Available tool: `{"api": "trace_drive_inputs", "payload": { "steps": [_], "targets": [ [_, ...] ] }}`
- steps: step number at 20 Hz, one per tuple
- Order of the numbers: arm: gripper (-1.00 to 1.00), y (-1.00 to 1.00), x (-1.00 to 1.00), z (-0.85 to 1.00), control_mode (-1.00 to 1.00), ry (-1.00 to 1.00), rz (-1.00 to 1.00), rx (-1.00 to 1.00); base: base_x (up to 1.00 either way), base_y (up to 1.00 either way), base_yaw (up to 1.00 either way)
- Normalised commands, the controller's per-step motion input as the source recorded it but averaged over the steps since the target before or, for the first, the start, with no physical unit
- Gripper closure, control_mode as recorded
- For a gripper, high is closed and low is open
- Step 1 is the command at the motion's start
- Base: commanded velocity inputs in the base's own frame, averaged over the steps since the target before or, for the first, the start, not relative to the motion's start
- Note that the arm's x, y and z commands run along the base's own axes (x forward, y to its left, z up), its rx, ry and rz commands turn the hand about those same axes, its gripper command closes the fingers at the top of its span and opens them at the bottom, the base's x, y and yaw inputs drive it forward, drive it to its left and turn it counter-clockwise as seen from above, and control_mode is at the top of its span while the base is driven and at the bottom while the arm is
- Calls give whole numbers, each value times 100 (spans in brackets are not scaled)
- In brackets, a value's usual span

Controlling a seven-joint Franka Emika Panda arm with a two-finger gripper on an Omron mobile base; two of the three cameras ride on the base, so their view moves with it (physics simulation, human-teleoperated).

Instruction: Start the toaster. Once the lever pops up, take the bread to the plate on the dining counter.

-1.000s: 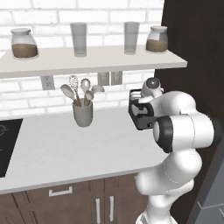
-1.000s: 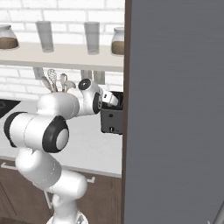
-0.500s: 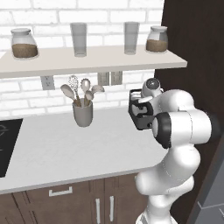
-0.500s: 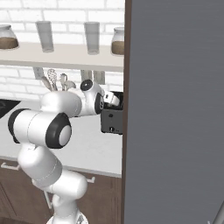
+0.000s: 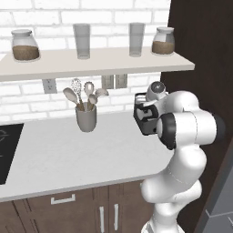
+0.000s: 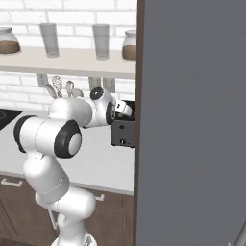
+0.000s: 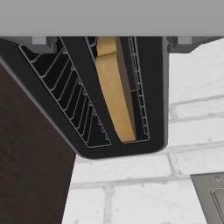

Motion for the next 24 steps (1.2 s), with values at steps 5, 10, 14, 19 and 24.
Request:
{"api": "trace_drive_inputs", "payload": {
  "steps": [5,10,14,19,24],
  "targets": [
    [-100,0,14,-12,-100,0,0,0,0,0,0],
    [100,0,12,-9,-100,0,0,0,0,0,0],
    [100,0,7,-7,-100,0,0,0,0,0,0],
    [100,0,5,-8,-100,0,0,0,0,0,0],
    [100,0,3,-2,-100,0,0,0,0,0,0]
  ]
}}
